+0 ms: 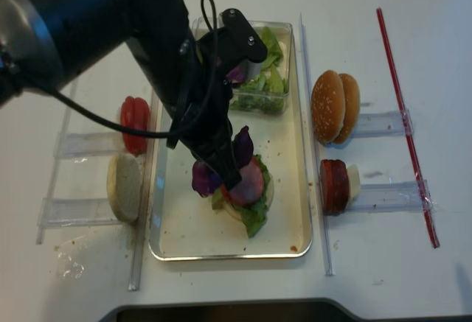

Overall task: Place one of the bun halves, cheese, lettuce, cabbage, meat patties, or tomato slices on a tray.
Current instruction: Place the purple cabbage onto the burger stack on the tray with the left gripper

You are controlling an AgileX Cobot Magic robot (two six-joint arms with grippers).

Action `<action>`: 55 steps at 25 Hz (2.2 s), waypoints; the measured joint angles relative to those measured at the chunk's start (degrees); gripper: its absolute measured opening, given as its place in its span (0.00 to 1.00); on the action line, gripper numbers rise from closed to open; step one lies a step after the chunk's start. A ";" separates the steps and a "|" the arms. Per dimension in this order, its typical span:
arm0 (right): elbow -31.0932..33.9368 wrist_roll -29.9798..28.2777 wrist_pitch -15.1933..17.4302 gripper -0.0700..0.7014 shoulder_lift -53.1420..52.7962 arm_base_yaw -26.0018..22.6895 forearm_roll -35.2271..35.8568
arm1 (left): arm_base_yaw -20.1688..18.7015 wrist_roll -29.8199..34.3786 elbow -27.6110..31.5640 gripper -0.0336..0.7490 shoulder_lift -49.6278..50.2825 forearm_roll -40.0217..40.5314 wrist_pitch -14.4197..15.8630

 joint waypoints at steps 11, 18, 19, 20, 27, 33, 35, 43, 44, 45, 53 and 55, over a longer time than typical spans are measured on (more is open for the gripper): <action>0.00 -0.11 0.00 0.82 0.00 0.00 0.00 | -1.43 -1.23 0.00 0.04 2.16 1.58 -4.59; 0.00 -0.11 0.00 0.82 0.00 0.00 0.00 | -2.87 -0.66 0.02 0.04 3.90 1.24 -5.96; 0.00 -0.11 0.00 0.82 0.00 0.00 0.00 | -3.11 -0.53 0.02 0.04 3.90 1.38 -6.56; 0.00 -0.11 0.00 0.82 0.00 0.00 0.00 | -3.60 -0.41 0.02 0.04 3.94 1.90 -6.98; 0.00 -0.11 0.00 0.82 0.00 0.00 0.00 | -4.42 -0.14 0.02 0.04 4.41 5.03 -8.19; 0.00 -0.11 0.00 0.82 0.00 0.00 0.00 | -4.51 -0.14 0.02 0.04 4.49 6.26 -9.36; 0.00 -0.11 0.00 0.82 0.00 0.00 -0.02 | -4.51 -0.14 0.02 0.04 4.88 6.31 -9.36; 0.00 -0.11 0.00 0.82 0.00 0.00 -0.12 | -6.18 0.62 0.02 0.04 6.94 6.01 -9.26; 0.00 -0.11 0.00 0.82 0.00 0.00 -0.12 | -6.40 0.76 0.02 0.04 7.02 6.01 -9.26; 0.00 -0.11 0.00 0.82 0.00 0.00 -0.12 | -6.45 0.87 0.02 0.04 7.02 6.01 -9.26; 0.00 -0.11 0.00 0.82 0.00 0.00 -0.12 | -6.45 0.96 0.02 0.04 7.07 5.98 -8.81; 0.00 -0.11 0.00 0.82 0.00 0.00 -0.12 | -6.45 1.01 0.02 0.04 7.07 5.87 -8.31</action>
